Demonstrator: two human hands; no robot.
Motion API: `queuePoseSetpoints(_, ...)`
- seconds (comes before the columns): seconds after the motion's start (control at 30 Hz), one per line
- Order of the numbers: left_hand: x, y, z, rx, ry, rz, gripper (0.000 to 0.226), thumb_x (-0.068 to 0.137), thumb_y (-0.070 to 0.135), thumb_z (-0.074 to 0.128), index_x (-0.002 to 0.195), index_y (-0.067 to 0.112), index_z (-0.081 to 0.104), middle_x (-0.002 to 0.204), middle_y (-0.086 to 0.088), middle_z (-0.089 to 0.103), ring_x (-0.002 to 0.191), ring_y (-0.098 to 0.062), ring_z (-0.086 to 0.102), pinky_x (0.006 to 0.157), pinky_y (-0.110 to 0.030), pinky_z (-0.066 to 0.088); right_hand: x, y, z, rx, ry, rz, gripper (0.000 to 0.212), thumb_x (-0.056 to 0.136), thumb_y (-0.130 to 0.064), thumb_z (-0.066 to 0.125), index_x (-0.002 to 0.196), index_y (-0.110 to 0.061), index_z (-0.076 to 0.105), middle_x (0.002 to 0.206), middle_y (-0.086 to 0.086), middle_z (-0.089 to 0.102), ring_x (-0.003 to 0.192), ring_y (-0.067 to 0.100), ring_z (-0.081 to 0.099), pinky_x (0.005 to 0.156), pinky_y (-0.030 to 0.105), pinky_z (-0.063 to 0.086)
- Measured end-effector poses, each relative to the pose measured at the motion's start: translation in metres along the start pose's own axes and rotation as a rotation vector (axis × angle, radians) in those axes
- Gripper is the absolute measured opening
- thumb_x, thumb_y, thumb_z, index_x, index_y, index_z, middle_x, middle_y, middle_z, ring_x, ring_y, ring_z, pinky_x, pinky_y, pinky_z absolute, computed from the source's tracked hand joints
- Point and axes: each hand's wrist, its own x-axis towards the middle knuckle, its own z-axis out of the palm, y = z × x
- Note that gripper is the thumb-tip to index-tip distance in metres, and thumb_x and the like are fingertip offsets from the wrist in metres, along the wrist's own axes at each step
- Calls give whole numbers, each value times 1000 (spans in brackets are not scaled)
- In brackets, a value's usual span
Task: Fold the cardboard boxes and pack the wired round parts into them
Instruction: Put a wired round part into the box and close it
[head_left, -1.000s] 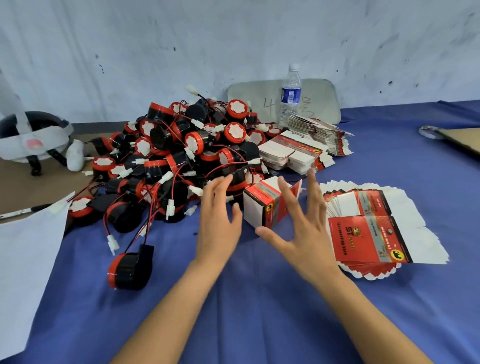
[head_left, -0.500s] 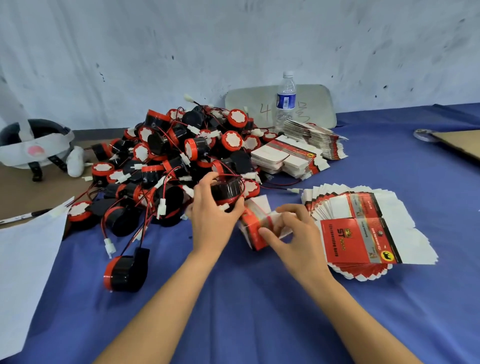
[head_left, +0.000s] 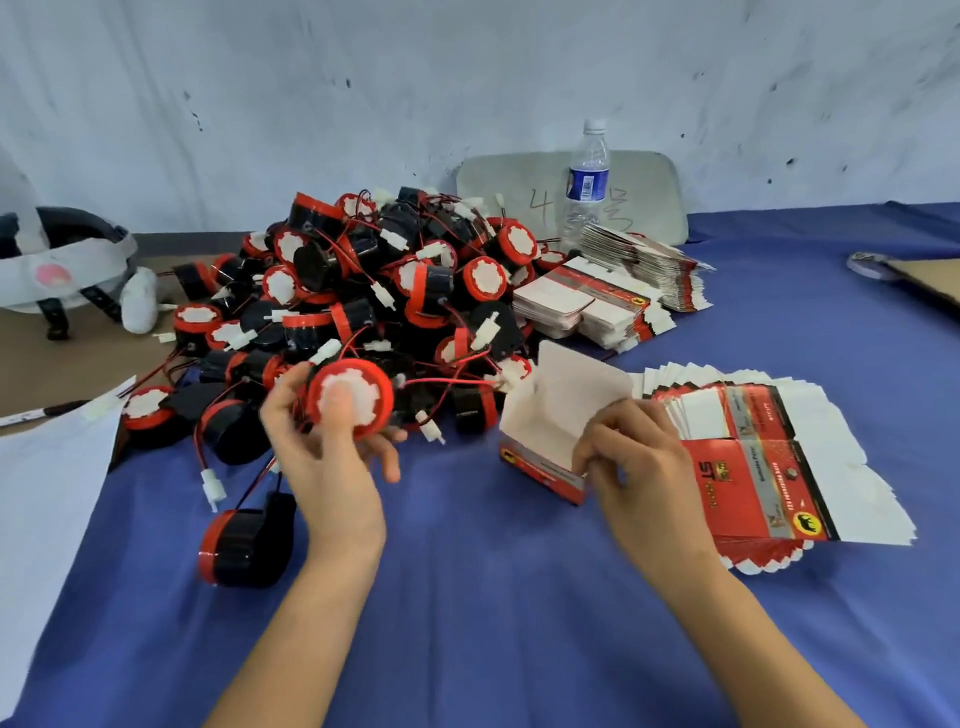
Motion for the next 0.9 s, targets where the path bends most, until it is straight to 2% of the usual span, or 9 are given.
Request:
queuePoseSetpoints(0.17, 2, 19, 0, -388, -42, -346, 27, 86, 41, 54, 87, 15, 61, 65, 3, 63, 49, -12, 58, 47, -20, 47, -2, 4, 0, 47, 43, -20, 28, 65, 20, 46, 60, -2, 62, 77, 6, 63, 93, 34, 62, 75, 41, 51)
queuePoseSetpoints(0.3, -9, 22, 13, -460, -317, -464, 32, 82, 39, 56, 98, 15, 70, 81, -5, 71, 63, -15, 67, 62, -27, 58, 2, -7, -5, 261, 195, 117, 23, 83, 2, 47, 94, -2, 66, 98, 2, 62, 97, 7, 60, 84, 19, 45)
queuePoseSetpoints(0.37, -20, 16, 21, -346, -462, -436, 26, 86, 29, 60, 107, 14, 67, 90, -10, 73, 68, -19, 70, 65, -28, 58, 9, -16, -7, 578, 142, 255, 30, 85, 6, 53, 103, -15, 66, 101, -2, 65, 90, 2, 64, 81, 22, 47)
queuePoseSetpoints(0.43, -30, 8, 26, -212, -542, -391, 33, 84, 18, 59, 116, 9, 59, 103, -16, 70, 79, -27, 72, 67, -31, 58, 4, -27, -8, 675, 79, 114, 44, 87, 1, 53, 122, -26, 52, 114, -11, 63, 93, 13, 66, 81, 29, 52)
queuePoseSetpoints(0.53, -43, 0, 28, -21, -631, -333, 48, 76, 36, 73, 118, 17, 61, 114, -8, 70, 104, -27, 68, 78, -30, 56, -8, -29, -8, 728, -65, 77, 62, 84, -4, 63, 133, -35, 42, 124, -15, 59, 105, 19, 65, 88, 36, 53)
queuePoseSetpoints(0.63, -48, -5, 26, 109, -733, -253, 66, 68, 69, 70, 117, 27, 61, 106, 4, 73, 93, -16, 71, 75, -23, 55, -2, -26, -7, 684, -126, 199, 53, 79, -12, 73, 127, -22, 54, 121, -1, 64, 114, 21, 62, 93, 42, 51)
queuePoseSetpoints(0.7, -48, -10, 23, 176, -779, -162, 69, 75, 74, 58, 120, 21, 58, 102, 0, 72, 84, -14, 70, 73, -24, 56, 0, -26, -9, 761, -70, 280, 37, 82, -13, 71, 117, -21, 63, 111, -4, 70, 106, 12, 65, 87, 28, 53)
queuePoseSetpoints(0.77, -44, -20, 19, 367, -778, 6, 59, 85, 69, 50, 120, 22, 59, 115, 3, 65, 98, -5, 63, 81, -21, 51, 2, -26, -11, 812, 30, 324, 26, 89, -5, 61, 103, -24, 71, 100, -11, 73, 98, 4, 67, 81, 15, 50)
queuePoseSetpoints(0.9, -38, -36, 13, 635, -796, 143, 34, 89, 53, 49, 121, 44, 53, 146, 14, 38, 129, 7, 38, 99, -15, 40, 5, -19, -15, 750, 170, 435, 30, 95, -1, 51, 95, -21, 72, 97, -9, 73, 96, 6, 67, 80, 18, 52)
